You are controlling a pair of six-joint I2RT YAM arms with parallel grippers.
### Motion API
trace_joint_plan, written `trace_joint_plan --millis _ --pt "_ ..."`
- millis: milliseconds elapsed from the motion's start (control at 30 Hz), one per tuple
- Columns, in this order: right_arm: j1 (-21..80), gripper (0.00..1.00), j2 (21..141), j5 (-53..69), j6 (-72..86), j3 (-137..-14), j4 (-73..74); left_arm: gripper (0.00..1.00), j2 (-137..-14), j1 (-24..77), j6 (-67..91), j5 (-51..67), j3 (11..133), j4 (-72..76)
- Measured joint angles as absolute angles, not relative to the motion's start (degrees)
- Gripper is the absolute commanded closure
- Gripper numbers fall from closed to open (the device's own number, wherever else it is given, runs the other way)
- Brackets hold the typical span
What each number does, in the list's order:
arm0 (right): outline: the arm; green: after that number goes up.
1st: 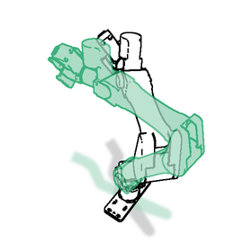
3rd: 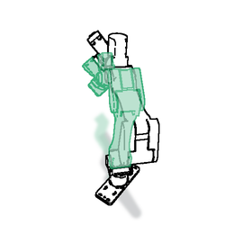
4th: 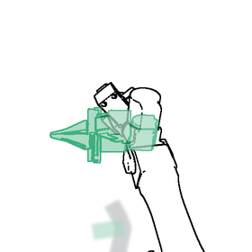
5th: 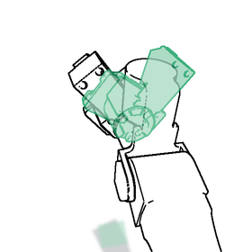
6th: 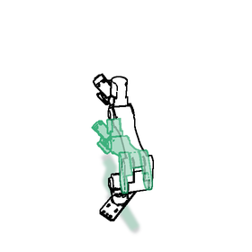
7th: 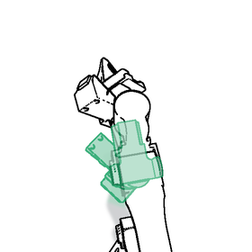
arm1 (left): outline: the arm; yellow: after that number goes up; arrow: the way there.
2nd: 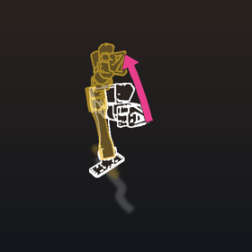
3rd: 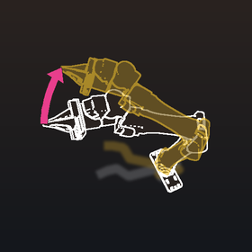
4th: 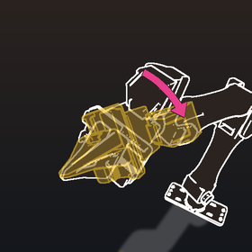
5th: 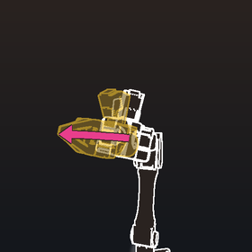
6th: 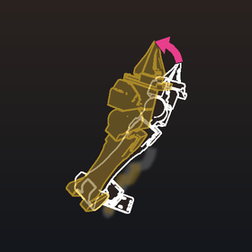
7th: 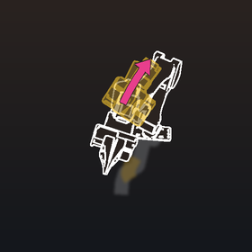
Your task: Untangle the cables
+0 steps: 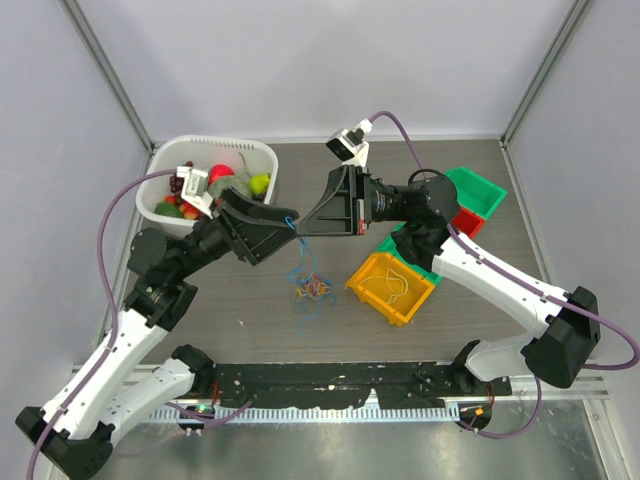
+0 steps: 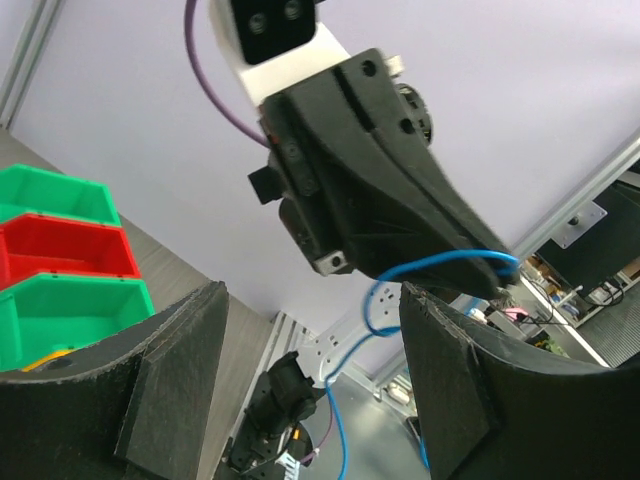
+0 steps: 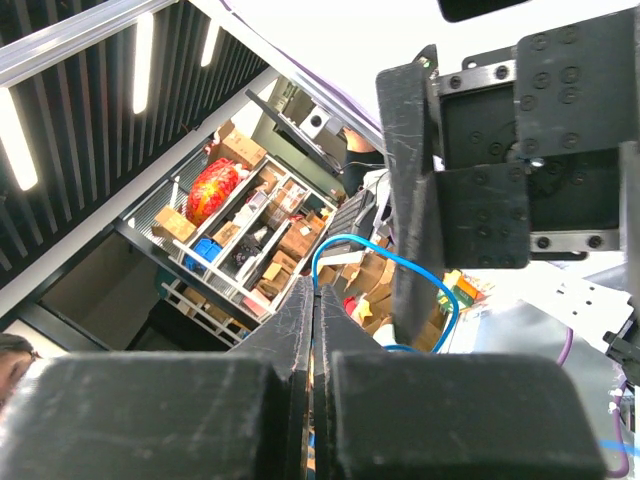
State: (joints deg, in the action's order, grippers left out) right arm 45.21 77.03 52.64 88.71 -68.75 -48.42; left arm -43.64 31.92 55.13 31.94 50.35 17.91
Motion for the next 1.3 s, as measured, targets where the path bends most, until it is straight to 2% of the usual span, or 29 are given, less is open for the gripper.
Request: trace_joint_plan --millis 367,467,533,733,1000,1300 --pt "46.1 0.99 77.2 52.6 88.7 -68.8 -48.4 0.23 -47.1 32.0 55.4 29.6 51.7 17.6" --pt "46.6 0.99 77.7 52.6 88.7 -68.8 -48.4 0.27 -47.7 32.9 53.3 26.9 53.6 14.2" --pt "46.8 0.99 78.2 52.6 88.7 -69.0 -48.0 0.27 -47.4 34.1 50.3 23.9 54.7 9.9" --pt "46.4 0.99 80.1 50.9 86.9 -74.8 -42.0 0.39 -46.0 35.9 41.0 11.4 58.5 -8.1" --pt "46.3 0.99 81.4 49.2 81.8 -86.6 -29.7 0.39 -47.3 36.0 37.4 1.4 59.7 -18.1" --pt "46.5 0.99 75.4 45.8 73.3 -95.4 -22.9 0.34 -48.2 35.5 32.9 -6.1 50.3 -34.7"
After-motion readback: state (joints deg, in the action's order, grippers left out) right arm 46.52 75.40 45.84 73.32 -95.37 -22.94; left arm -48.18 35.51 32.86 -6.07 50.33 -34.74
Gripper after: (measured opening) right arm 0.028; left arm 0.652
